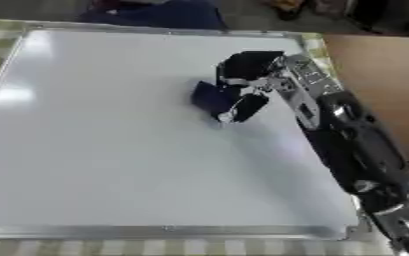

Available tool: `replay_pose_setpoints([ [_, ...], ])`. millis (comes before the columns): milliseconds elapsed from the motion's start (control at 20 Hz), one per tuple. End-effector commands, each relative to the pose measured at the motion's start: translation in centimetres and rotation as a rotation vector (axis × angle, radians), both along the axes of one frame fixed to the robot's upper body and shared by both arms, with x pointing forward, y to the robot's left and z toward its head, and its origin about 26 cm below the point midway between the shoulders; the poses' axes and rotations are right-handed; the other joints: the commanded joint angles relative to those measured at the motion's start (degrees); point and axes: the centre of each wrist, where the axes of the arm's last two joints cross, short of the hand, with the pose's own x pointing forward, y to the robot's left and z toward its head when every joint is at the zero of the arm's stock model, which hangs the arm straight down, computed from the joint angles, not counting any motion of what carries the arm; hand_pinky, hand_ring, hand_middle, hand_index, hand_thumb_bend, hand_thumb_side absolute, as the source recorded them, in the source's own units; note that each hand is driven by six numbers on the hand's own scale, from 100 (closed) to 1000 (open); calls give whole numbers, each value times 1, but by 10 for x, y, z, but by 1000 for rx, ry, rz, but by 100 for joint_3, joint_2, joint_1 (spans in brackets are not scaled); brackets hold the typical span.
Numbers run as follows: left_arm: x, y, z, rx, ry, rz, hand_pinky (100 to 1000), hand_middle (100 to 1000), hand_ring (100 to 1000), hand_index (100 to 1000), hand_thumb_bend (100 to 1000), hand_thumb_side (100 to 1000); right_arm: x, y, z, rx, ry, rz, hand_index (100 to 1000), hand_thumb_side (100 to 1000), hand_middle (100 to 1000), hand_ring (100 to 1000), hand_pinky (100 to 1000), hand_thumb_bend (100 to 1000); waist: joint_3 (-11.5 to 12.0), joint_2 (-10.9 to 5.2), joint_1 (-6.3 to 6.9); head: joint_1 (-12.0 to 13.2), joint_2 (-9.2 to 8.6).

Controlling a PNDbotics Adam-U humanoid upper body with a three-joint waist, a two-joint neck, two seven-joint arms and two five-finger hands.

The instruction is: Wipe the whiteboard clean with a brush.

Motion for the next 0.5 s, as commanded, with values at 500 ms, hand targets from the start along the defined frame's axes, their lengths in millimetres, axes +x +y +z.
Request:
replay_pose_setpoints([
  [500,-3,-1,10,14,-35,-9,450,517,499,522,107,973,-5,-9,13,-98,34,16,326,522,265,563,495,117,26,-104,14,-31,-84],
])
